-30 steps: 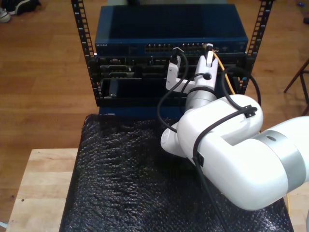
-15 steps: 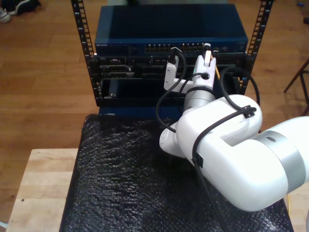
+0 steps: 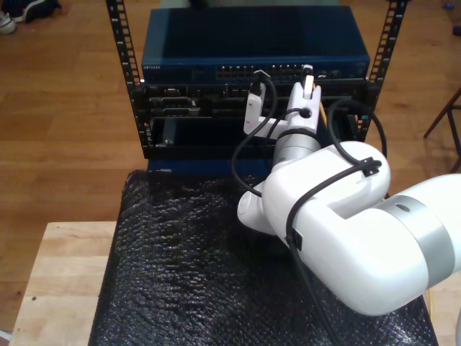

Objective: Grab the cable and plug it in

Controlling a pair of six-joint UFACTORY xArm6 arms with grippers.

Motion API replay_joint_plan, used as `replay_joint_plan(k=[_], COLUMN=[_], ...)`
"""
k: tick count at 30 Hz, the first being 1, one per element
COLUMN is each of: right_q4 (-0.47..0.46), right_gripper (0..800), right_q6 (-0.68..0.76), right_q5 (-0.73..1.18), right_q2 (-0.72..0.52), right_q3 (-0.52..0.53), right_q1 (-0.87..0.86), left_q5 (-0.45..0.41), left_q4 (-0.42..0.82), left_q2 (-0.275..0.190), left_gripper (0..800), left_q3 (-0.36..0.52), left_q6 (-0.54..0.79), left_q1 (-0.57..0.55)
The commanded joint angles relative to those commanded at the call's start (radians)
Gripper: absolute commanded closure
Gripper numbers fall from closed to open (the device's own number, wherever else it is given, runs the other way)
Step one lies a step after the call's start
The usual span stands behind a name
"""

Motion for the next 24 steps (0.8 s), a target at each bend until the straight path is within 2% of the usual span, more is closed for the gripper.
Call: replay_joint_plan(k=[22, 23, 24], right_q4=[-0.003, -0.003, -0.005], right_gripper=[800, 773, 712], right_q6=[0.002, 0.0, 0.0], right_q5=[0.02, 0.02, 0.02], right_q2=[0.023, 0.023, 0.021], right_q3=[-0.049, -0.049, -0.048], right_q1=[-0.002, -0.002, -0.002], left_q5=[0.0, 0.0, 0.0], left_q4=[0.0, 0.0, 0.0], left_q2=[0.0, 0.0, 0.0], left_gripper=[0, 0, 1], left_q3=[0.0, 0.0, 0.0], left_q6=[0.0, 0.0, 0.0], left_q1=[0.0, 0.0, 0.0])
